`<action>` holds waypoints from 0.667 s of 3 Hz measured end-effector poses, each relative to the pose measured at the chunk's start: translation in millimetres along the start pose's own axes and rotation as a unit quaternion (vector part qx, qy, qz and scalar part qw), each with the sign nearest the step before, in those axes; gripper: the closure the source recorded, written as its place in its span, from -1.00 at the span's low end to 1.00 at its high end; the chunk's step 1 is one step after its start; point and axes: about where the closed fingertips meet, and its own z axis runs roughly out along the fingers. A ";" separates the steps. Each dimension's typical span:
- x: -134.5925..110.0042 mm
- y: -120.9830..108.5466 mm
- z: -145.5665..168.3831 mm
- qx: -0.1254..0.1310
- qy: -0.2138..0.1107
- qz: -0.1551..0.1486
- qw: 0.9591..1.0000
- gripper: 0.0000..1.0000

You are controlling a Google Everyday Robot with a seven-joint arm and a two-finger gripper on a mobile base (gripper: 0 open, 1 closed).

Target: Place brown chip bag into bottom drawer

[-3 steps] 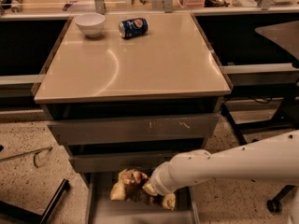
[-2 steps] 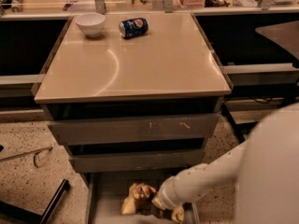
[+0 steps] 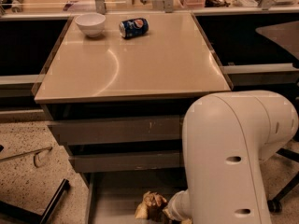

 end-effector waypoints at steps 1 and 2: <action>0.3 -6.3 5.1 0.008 -0.012 0.011 1.000 1.00; -3.1 0.3 15.0 -0.012 -0.030 0.010 0.999 1.00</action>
Offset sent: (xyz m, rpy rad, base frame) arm 0.0095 -0.0113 -0.0217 0.1631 -0.0428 -0.0478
